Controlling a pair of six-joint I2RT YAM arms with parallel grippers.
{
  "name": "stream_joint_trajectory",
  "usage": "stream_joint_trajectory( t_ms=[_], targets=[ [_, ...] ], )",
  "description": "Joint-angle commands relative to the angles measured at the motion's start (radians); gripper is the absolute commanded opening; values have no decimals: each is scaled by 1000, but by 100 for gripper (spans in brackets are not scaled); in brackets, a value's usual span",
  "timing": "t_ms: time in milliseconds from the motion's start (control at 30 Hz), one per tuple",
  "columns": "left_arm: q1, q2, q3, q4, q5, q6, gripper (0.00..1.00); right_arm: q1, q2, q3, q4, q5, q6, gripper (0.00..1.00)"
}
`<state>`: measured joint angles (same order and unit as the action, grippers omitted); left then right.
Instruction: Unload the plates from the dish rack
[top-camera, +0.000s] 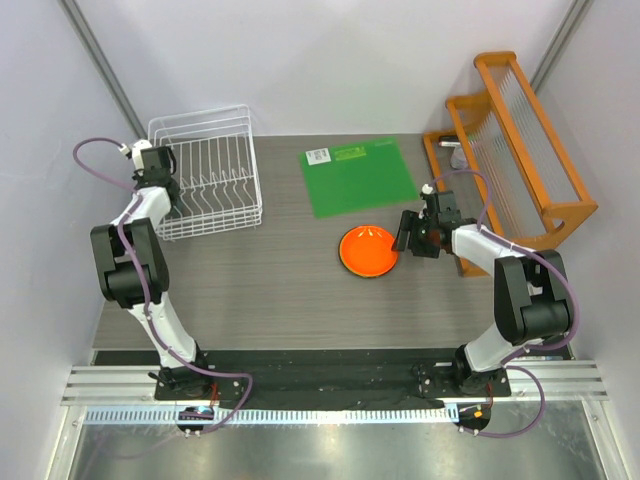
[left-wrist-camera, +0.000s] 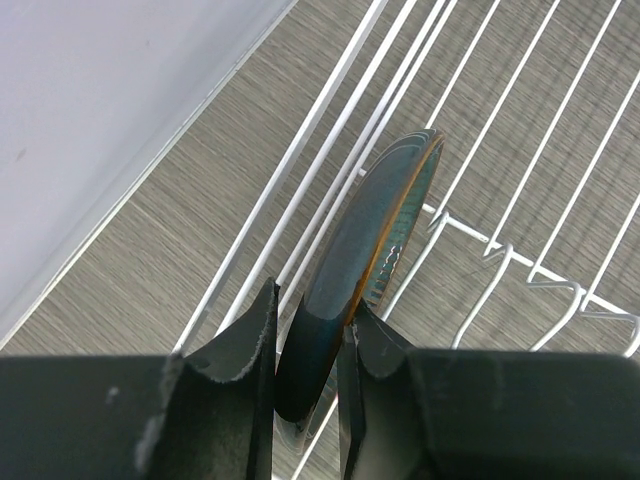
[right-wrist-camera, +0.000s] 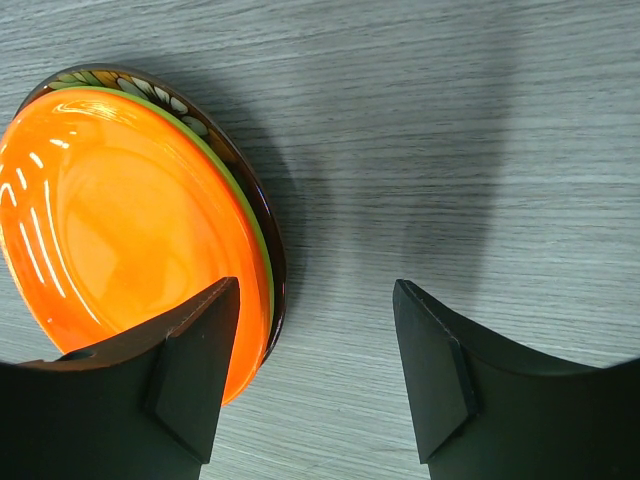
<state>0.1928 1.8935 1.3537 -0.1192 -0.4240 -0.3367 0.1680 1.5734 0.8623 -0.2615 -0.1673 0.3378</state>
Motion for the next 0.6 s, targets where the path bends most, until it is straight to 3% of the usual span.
stream_joint_trajectory(
  t_ms=[0, 567],
  targets=[
    [19, -40, 8, 59, -71, -101, 0, -1, -3, 38, 25, -5, -10, 69],
    [17, -191, 28, 32, -53, -27, 0, 1, -26, 34, 25, -14, -10, 68]
  ],
)
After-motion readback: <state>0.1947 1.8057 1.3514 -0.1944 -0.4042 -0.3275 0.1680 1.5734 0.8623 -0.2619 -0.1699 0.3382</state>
